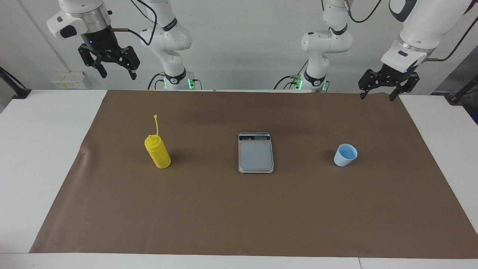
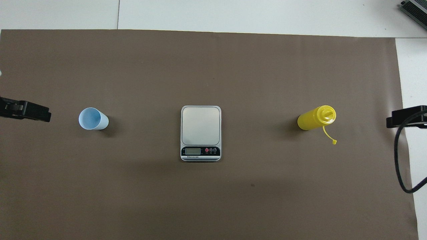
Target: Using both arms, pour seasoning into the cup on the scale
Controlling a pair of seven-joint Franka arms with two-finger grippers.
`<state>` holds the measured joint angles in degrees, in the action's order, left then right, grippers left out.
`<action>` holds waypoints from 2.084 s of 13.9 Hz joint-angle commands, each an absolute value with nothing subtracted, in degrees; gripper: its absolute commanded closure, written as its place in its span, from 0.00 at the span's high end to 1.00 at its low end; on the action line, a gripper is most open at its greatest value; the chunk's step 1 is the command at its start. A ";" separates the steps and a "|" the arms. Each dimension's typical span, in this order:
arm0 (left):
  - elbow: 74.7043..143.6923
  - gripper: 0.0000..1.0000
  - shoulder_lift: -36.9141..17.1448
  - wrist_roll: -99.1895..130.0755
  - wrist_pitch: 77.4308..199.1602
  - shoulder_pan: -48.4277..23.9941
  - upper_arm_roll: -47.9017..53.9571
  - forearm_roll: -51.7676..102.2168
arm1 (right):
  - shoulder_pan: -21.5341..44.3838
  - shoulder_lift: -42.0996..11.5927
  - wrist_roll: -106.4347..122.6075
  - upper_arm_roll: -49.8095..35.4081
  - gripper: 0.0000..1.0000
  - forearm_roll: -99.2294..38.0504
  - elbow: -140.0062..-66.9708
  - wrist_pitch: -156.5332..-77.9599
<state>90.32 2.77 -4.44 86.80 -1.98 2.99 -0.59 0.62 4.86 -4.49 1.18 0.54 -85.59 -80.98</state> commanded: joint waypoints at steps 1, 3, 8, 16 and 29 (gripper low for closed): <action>90.53 1.00 3.69 -5.36 86.04 -1.85 2.81 -0.97 | 0.44 5.89 -3.08 1.41 1.00 -0.53 -86.84 -80.86; 90.97 1.00 3.78 -5.54 86.04 -1.50 2.81 -0.97 | 0.44 5.89 -3.08 1.41 1.00 -0.53 -86.75 -80.77; 91.75 1.00 4.22 -4.84 87.27 -0.53 2.99 0.00 | 0.44 5.80 -3.08 1.41 1.00 -0.53 -86.84 -80.86; 96.85 1.00 2.73 -4.39 95.35 0.79 2.90 1.41 | 0.44 5.89 -3.08 1.41 1.00 -0.44 -86.75 -80.77; 116.96 1.00 -2.55 1.67 122.94 3.77 2.81 1.14 | 0.44 5.80 -3.08 1.41 1.00 -0.53 -86.84 -80.77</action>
